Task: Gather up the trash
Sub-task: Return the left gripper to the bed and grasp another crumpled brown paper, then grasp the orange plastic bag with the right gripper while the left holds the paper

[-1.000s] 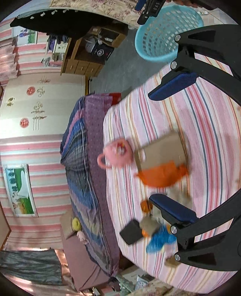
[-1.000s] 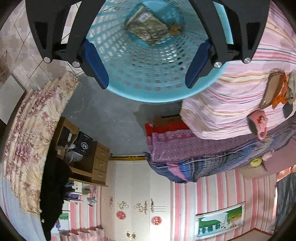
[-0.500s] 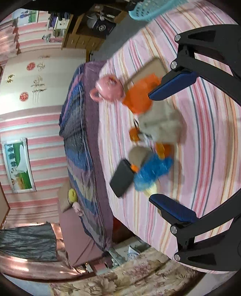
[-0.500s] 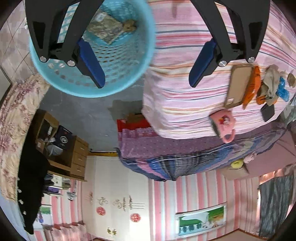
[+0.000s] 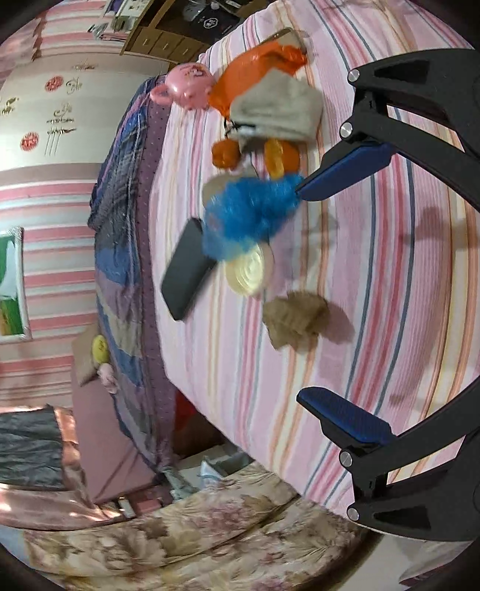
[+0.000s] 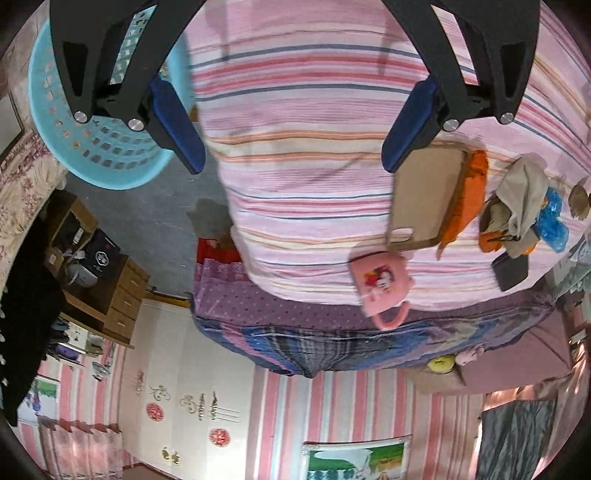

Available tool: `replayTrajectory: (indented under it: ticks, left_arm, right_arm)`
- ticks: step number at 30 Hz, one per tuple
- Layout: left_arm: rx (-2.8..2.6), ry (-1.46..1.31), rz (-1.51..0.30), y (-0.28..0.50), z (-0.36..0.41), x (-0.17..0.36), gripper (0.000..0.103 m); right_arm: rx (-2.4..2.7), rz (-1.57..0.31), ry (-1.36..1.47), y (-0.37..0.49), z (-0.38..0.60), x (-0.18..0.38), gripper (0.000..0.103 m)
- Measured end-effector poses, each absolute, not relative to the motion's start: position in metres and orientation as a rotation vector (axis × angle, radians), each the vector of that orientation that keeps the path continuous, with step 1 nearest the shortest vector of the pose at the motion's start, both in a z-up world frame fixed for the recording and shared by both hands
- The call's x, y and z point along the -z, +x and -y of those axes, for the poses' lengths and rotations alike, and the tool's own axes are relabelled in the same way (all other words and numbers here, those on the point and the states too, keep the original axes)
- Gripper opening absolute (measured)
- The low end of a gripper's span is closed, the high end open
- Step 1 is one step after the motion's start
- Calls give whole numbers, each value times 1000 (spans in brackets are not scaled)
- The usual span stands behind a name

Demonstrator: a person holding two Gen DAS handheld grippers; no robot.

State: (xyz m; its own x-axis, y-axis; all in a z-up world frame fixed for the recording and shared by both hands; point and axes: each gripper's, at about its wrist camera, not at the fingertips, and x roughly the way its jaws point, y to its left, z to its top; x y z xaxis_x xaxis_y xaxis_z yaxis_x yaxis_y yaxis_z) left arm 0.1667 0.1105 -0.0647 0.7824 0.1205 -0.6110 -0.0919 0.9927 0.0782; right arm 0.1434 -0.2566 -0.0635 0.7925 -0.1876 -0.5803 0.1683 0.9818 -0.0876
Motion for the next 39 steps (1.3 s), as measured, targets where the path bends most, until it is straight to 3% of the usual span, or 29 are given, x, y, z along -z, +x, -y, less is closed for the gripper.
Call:
replayTrajectory:
  ticks: [8, 10, 15, 19, 22, 34, 35, 37, 39]
  left_arm:
    - [-158, 3, -700, 183, -142, 80, 97]
    - [-153, -27, -713, 190, -146, 82, 92]
    - [-102, -35, -761, 203, -140, 89, 60]
    - [-91, -28, -770, 208, -135, 92, 46]
    - [-87, -39, -786, 209, -136, 95, 29]
    - [-124, -27, -731, 196, -132, 78, 28]
    - [-127, -27, -732, 196, -130, 77, 28]
    - [-126, -28, -722, 197, -127, 73, 28]
    - [-118, -38, -711, 196, -124, 69, 28]
  right_arm:
    - [136, -662, -128, 155, 224, 76, 94]
    - [125, -665, -136, 157, 219, 77, 94]
    - [95, -668, -154, 163, 205, 80, 94]
    - [65, -672, -161, 166, 197, 81, 94]
    - [41, -661, -167, 167, 191, 80, 94]
    - [-100, -660, -155, 182, 153, 80, 92]
    - [-104, -665, -153, 184, 151, 81, 90]
    - [-113, -687, -145, 192, 148, 83, 72]
    - [-138, -712, -119, 198, 147, 87, 64]
